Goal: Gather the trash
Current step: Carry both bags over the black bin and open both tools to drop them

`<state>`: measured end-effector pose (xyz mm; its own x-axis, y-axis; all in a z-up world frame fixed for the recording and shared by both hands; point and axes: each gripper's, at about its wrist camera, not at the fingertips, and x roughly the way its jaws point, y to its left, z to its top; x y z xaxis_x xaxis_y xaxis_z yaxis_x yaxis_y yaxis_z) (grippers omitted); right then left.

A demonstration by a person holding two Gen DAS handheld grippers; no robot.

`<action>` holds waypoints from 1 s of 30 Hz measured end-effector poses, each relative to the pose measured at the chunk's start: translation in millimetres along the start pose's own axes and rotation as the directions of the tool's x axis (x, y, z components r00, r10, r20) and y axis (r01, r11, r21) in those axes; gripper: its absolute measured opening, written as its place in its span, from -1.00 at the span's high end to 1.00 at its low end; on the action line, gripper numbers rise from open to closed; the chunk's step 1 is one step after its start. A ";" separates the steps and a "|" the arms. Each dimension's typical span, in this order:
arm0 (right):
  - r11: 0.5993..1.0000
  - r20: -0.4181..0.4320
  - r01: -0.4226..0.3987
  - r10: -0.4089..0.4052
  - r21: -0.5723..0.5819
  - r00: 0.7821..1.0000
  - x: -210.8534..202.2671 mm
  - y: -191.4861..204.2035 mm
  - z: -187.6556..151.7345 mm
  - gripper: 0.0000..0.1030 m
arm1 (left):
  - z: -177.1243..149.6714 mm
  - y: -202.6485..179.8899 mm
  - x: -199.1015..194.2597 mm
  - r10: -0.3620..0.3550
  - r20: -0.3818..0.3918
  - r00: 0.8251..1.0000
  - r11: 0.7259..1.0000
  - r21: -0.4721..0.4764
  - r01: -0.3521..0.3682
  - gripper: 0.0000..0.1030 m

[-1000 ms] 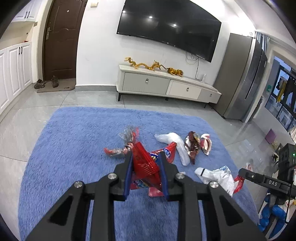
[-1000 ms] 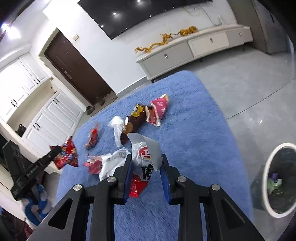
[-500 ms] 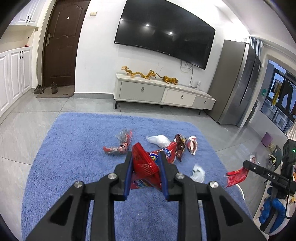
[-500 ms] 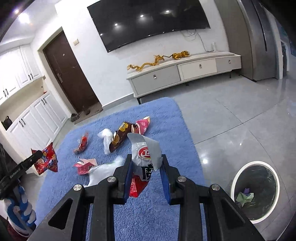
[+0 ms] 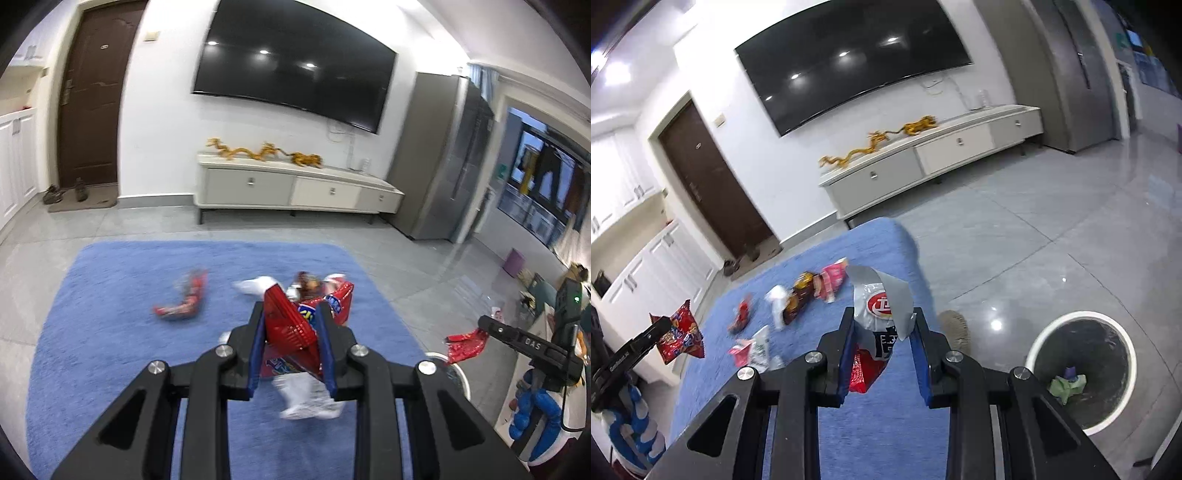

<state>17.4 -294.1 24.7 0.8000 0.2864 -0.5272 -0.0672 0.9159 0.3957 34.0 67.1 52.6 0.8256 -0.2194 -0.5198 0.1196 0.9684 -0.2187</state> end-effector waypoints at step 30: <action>0.845 -0.126 0.346 -0.323 0.407 0.938 -35.0 -270.6 -54.9 0.44 | -60.8 -343.5 211.0 -0.306 -0.457 0.835 0.858 0.247 0.450 0.50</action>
<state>-25.2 -536.5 -105.2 0.6967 0.0083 -0.7173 0.4626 0.7590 0.4581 133.6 -319.0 -32.1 0.4013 -0.5336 -0.7444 0.6102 0.7619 -0.2172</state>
